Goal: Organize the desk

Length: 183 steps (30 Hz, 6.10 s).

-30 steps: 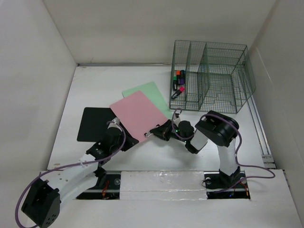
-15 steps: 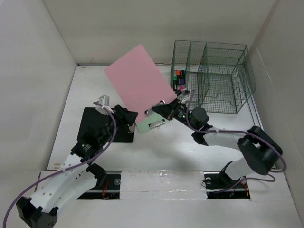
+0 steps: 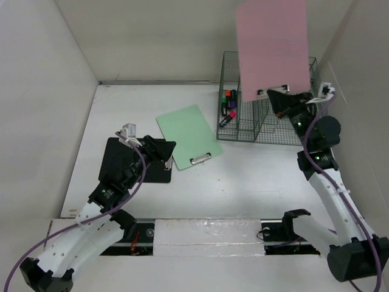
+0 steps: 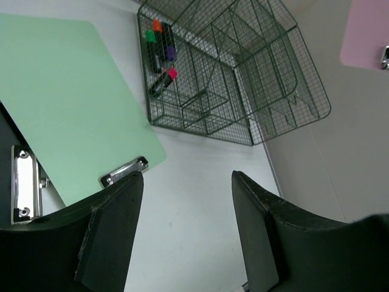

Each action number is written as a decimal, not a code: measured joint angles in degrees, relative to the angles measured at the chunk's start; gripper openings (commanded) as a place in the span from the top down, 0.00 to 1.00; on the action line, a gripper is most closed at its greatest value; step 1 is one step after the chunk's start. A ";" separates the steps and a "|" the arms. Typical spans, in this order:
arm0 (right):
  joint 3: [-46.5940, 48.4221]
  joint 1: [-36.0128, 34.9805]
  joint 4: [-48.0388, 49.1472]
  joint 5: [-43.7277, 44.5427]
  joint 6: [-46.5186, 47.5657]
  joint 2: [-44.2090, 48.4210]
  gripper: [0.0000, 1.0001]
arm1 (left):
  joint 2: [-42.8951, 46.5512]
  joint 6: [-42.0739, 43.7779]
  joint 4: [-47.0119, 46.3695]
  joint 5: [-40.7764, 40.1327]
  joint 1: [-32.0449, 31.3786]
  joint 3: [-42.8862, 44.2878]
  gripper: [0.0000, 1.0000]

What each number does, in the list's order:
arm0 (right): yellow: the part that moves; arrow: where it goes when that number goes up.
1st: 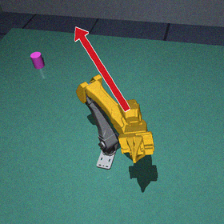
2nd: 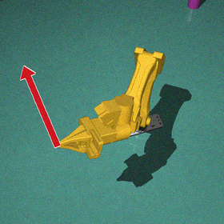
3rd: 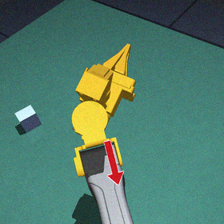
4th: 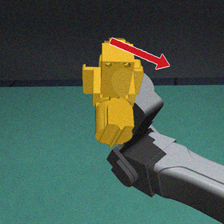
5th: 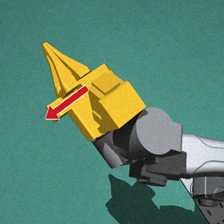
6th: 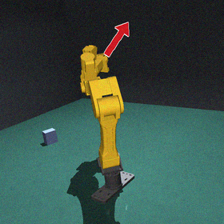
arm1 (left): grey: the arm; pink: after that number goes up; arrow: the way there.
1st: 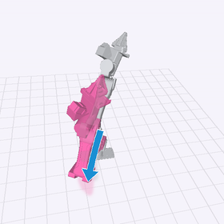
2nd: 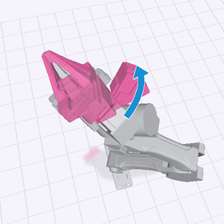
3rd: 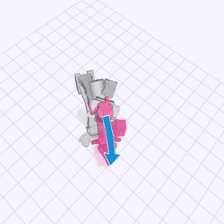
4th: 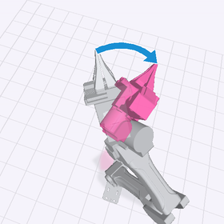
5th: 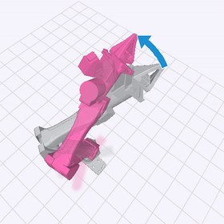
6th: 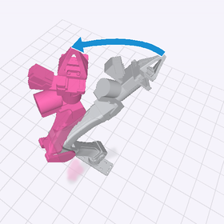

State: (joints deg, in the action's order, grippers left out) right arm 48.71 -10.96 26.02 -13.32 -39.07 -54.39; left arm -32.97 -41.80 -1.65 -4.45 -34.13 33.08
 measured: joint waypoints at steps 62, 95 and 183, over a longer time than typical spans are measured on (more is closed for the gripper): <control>-19.71 47.15 31.32 -41.03 -40.94 -18.49 1.00 | -2.60 -1.09 -4.39 8.07 0.00 -2.64 0.44; -14.88 39.26 22.51 -29.62 -36.30 -22.58 0.91 | -2.51 -1.11 -4.55 7.80 0.00 -2.64 0.44; -26.86 0.74 -25.68 -14.08 13.77 19.85 0.36 | -64.32 37.57 -13.29 -4.28 -13.79 14.62 0.34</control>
State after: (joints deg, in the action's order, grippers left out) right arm 21.85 -10.22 0.34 -27.40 -25.30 -34.54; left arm -97.30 -4.23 -14.94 -8.73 -47.92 47.70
